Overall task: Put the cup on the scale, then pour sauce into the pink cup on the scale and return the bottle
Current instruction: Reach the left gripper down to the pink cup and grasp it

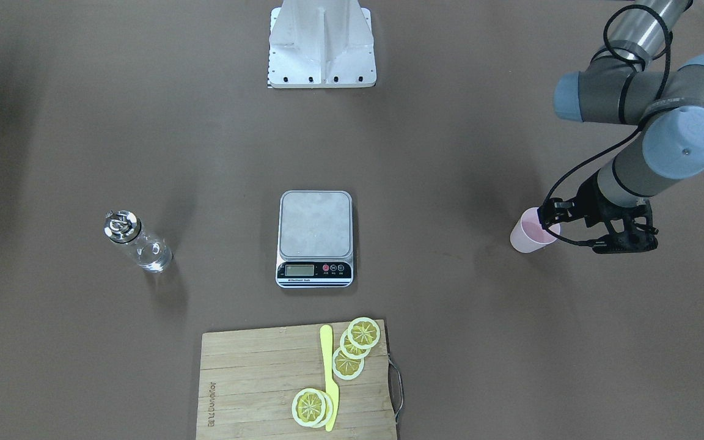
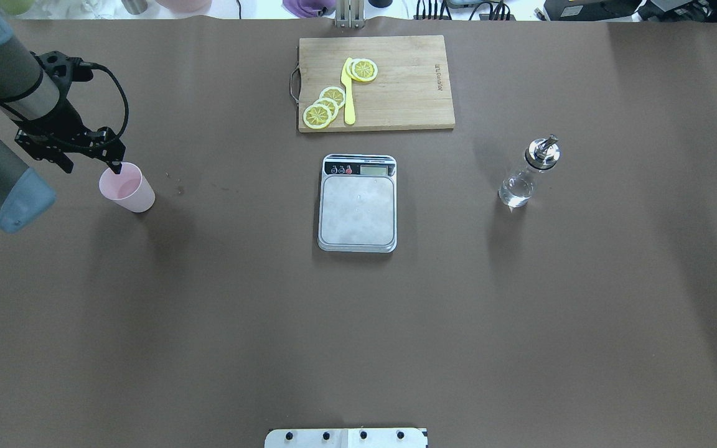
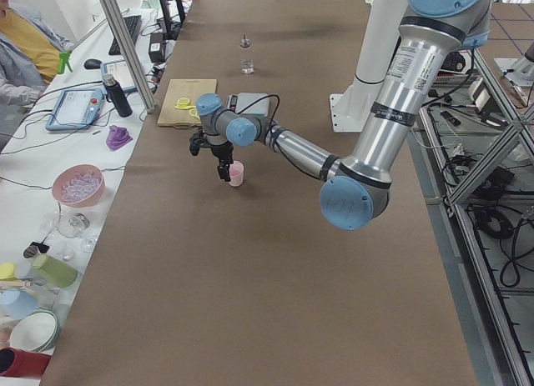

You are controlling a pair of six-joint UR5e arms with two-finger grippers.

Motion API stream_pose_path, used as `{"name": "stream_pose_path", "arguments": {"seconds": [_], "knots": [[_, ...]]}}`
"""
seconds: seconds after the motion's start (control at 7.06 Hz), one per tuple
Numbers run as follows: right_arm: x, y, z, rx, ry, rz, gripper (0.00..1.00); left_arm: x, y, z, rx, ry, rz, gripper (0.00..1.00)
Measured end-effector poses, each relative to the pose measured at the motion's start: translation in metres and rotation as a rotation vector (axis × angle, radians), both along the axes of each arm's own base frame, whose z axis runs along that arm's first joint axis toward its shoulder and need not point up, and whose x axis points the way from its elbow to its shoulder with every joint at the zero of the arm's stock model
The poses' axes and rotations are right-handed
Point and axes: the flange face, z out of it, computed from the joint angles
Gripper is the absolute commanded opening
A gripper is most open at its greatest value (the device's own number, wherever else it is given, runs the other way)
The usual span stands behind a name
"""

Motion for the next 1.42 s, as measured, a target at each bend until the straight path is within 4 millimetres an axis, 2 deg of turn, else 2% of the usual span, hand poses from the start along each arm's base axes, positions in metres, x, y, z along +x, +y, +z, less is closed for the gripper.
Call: {"name": "stream_pose_path", "arguments": {"seconds": [0.28, 0.42, 0.57, 0.71, 0.85, 1.13, 1.27, 1.42], "knots": [[0.000, 0.000, 0.001, -0.003, 0.001, 0.000, 1.00, 0.004, -0.003, 0.010, -0.015, -0.009, 0.003, 0.67], [0.000, 0.001, 0.002, -0.004, 0.001, 0.000, 1.00, 0.007, -0.005, 0.014, -0.019, -0.011, 0.006, 0.64], [0.000, 0.001, 0.002, -0.003, 0.001, 0.000, 1.00, 0.012, -0.005, 0.019, -0.019, -0.011, 0.011, 0.48], [0.000, 0.001, 0.001, -0.001, 0.003, 0.000, 1.00, 0.019, -0.004, 0.022, -0.019, -0.009, 0.020, 0.12], [0.000, 0.000, 0.001, 0.000, 0.004, 0.000, 1.00, 0.028, -0.002, 0.022, -0.017, -0.005, 0.033, 0.00], [0.001, -0.001, 0.000, 0.004, 0.006, 0.000, 1.00, 0.042, 0.001, 0.014, -0.006, 0.006, 0.056, 0.00], [0.001, -0.002, -0.002, 0.008, 0.008, 0.000, 1.00, 0.047, -0.001, 0.002, 0.003, 0.019, 0.061, 0.00], [0.001, -0.003, -0.005, 0.016, 0.010, -0.001, 1.00, 0.053, -0.006, -0.024, 0.003, 0.046, 0.065, 0.00]]}}
